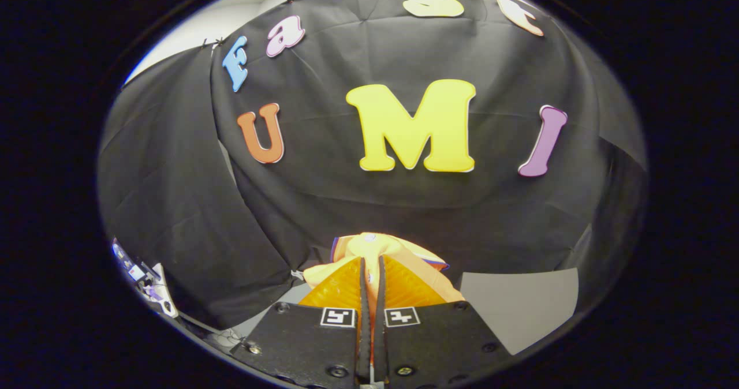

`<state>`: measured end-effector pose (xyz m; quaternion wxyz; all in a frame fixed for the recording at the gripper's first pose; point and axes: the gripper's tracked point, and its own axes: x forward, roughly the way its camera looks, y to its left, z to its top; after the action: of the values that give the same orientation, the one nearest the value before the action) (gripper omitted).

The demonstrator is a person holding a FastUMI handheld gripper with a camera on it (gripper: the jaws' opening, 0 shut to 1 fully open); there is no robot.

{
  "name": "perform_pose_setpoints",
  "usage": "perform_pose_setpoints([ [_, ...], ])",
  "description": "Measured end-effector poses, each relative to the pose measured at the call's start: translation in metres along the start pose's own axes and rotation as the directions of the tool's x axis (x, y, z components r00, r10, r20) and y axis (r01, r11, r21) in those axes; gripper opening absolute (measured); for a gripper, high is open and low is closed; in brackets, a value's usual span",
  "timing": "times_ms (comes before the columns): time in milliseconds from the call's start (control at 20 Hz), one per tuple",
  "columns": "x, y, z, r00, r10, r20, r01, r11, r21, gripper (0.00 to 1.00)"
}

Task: Put the clothes into the washing machine and then close the washing machine lid.

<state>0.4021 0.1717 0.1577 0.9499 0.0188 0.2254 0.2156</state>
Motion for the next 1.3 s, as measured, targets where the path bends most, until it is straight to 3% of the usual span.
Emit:
perform_pose_setpoints([
  [550,0.048,0.043,-0.048,0.995,0.055,-0.081,-0.057,0.998,-0.017,0.06],
  [1300,0.118,0.051,-0.148,0.98,0.049,-0.195,-0.049,0.999,0.005,0.06],
])
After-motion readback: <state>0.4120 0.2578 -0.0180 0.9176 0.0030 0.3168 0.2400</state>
